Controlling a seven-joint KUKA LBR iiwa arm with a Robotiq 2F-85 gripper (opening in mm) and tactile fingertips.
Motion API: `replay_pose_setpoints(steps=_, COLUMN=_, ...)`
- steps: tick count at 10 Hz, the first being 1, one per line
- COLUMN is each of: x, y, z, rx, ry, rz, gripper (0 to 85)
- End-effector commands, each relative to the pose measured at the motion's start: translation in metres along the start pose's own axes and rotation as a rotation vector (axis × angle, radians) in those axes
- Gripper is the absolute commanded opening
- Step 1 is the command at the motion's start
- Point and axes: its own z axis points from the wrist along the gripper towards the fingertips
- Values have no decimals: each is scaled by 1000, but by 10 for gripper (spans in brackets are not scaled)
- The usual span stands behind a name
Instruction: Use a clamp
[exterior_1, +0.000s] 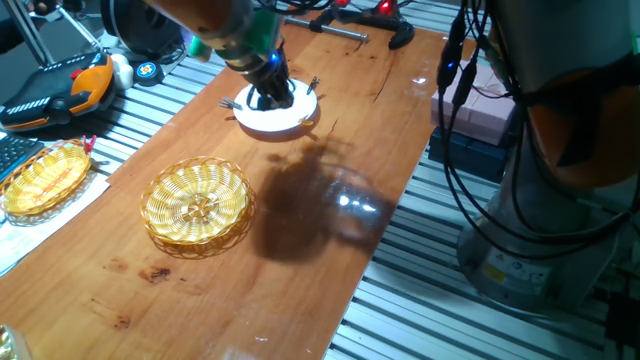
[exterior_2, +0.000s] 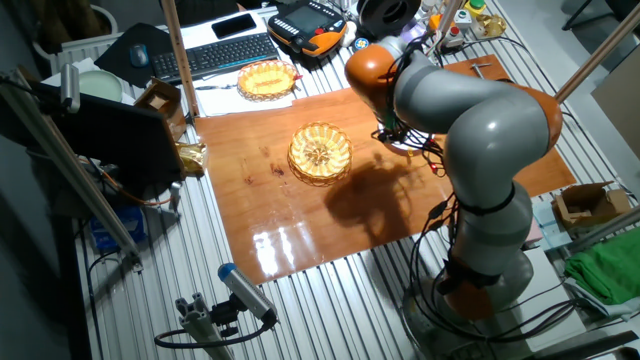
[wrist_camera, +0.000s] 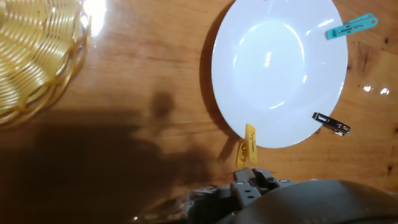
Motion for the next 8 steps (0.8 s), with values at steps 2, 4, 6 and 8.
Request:
replay_pose_setpoints(steps=2, x=-2, y=0, z=-1, rx=-16, ry=27, rz=-15, gripper=7)
replay_pose_setpoints(steps=4, x=-9, y=2, z=3, rx=4, ry=35, rz=-11, gripper=140)
replay_pose_setpoints(steps=6, x=-14, y=5, z=9, rx=35, ry=36, rz=-9, gripper=310)
replay_pose_setpoints(steps=8, x=-19, y=8, z=18, rx=93, ry=18, rz=-4, gripper=420)
